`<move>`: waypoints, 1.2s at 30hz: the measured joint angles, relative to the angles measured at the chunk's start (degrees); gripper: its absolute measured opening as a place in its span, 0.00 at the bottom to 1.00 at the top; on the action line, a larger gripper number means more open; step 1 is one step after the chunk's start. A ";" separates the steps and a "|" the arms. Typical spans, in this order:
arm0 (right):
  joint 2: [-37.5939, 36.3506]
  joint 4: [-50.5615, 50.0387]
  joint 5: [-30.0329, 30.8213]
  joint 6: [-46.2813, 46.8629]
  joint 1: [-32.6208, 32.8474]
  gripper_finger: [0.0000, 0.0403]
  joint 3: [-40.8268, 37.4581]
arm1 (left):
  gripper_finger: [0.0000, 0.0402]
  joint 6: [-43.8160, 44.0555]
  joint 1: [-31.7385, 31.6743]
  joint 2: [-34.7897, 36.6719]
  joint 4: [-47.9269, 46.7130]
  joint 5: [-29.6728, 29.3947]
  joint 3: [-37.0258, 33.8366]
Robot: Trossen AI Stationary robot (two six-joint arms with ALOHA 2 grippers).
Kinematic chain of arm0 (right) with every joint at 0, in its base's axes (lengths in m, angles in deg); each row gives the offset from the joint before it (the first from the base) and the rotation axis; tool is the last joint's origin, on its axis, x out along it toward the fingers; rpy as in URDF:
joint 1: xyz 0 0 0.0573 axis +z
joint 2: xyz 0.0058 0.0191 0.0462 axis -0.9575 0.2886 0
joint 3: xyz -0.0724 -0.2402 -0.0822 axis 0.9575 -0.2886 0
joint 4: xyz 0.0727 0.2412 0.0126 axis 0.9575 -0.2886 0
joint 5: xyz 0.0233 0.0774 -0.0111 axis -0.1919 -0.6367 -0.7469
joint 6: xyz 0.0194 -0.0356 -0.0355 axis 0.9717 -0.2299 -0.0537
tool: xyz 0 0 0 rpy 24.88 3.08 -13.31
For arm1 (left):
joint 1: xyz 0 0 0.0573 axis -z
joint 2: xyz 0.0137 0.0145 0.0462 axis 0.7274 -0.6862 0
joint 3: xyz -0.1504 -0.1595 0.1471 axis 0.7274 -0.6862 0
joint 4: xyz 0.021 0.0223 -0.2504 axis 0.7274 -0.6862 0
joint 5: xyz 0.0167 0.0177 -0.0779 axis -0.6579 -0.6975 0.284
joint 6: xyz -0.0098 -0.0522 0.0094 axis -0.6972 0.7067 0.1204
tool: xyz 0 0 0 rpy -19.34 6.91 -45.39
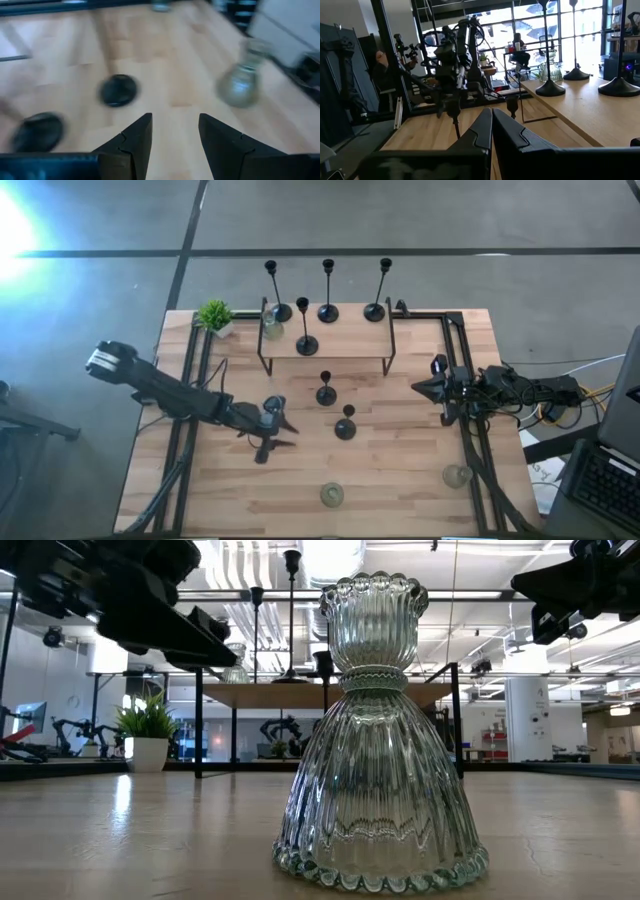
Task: Pick & Place candle stick holders
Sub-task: Put the green candle holder on the shelf
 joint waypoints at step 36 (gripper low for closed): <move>0.04 0.00 -0.02 -0.04 0.02 0.02 0.00 | 0.41 -11.50 3.65 -31.41 8.06 25.19 20.55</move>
